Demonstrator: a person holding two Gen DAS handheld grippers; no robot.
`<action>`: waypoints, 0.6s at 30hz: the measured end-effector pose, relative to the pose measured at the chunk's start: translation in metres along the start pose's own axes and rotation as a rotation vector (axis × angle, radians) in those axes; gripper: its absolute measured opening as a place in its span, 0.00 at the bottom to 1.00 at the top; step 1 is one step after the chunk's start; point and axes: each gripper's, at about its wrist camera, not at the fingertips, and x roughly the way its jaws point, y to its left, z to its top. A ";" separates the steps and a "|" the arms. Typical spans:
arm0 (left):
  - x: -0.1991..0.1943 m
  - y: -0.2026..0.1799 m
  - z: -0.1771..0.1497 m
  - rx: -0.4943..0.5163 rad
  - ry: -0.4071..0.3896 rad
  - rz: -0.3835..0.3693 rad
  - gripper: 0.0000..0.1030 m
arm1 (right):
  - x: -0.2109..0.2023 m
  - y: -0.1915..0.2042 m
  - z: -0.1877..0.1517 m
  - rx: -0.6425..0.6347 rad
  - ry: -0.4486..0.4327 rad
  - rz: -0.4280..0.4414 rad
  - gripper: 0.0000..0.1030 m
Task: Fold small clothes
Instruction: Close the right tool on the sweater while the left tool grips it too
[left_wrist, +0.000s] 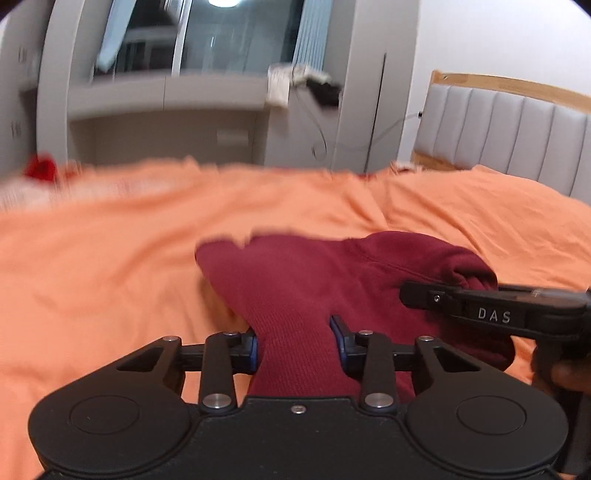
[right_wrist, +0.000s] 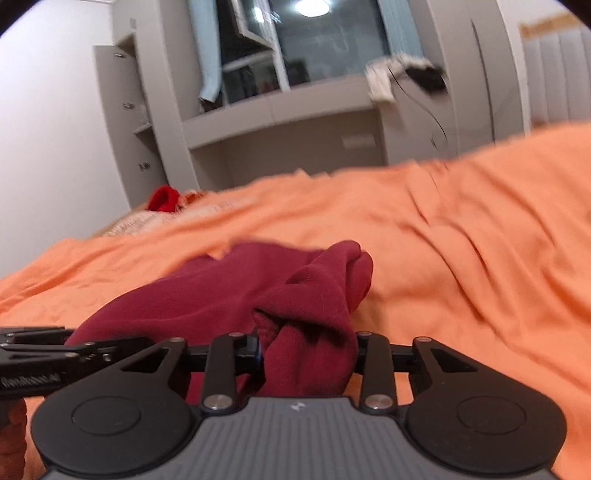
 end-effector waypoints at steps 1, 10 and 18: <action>-0.004 0.001 0.004 0.013 -0.022 0.014 0.36 | -0.001 0.006 0.003 -0.008 -0.018 0.009 0.33; -0.032 0.040 0.032 0.047 -0.251 0.135 0.36 | 0.014 0.074 0.029 -0.208 -0.284 0.044 0.32; -0.016 0.086 0.022 -0.035 -0.112 0.191 0.36 | 0.072 0.106 0.027 -0.208 -0.197 0.130 0.32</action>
